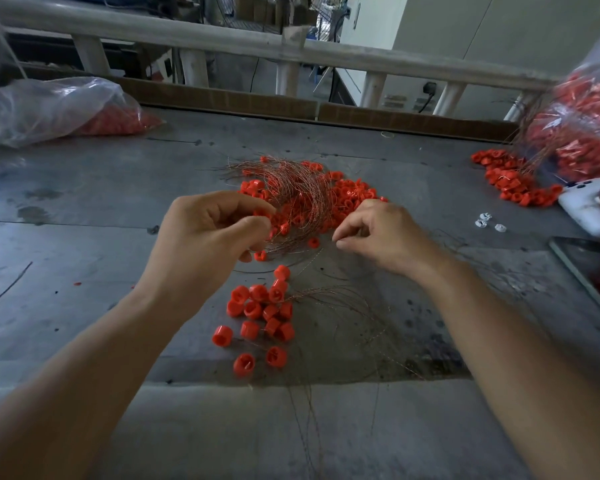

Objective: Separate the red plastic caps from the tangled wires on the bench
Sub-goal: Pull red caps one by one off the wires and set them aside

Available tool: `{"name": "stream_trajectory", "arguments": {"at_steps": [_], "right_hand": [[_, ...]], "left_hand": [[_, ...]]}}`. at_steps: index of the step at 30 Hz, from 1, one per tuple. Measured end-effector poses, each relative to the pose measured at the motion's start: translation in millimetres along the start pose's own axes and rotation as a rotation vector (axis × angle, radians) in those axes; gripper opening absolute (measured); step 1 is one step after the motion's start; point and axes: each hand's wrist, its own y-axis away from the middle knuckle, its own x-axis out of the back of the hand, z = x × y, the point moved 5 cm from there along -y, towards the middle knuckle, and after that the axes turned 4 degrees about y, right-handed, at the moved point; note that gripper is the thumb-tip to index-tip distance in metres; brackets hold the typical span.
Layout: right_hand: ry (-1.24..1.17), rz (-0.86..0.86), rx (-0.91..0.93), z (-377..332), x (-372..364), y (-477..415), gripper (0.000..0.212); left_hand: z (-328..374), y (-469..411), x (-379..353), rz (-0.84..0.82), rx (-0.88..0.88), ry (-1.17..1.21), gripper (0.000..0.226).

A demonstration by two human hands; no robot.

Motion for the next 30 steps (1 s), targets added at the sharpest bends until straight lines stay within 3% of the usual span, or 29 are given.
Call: {"name": "stream_trajectory", "arguments": {"at_steps": [10, 14, 18, 22, 25, 30], "right_hand": [[-0.420, 0.301, -0.070, 9.2, 44.2, 9.9, 0.025], [-0.436, 0.273, -0.046, 2.3, 43.6, 10.1, 0.025], [-0.395, 0.246, -0.021, -4.9, 39.7, 11.6, 0.022], [-0.403, 0.246, -0.014, -7.5, 39.8, 12.0, 0.020], [-0.420, 0.244, -0.008, -8.8, 40.3, 12.5, 0.024], [-0.399, 0.222, -0.005, -10.6, 38.5, 12.3, 0.019]], "left_hand": [[2.7, 1.1, 1.0, -0.001, -0.012, -0.015, 0.025], [8.4, 2.7, -4.0, -0.060, -0.053, 0.018, 0.015], [7.3, 3.6, -8.4, -0.127, -0.038, 0.083, 0.023], [1.8, 2.9, -12.0, -0.174, -0.019, -0.052, 0.017], [-0.1, 2.3, -12.7, -0.179, -0.048, -0.190, 0.028], [-1.1, 3.0, -9.5, -0.158, 0.011, -0.117, 0.027]]}}
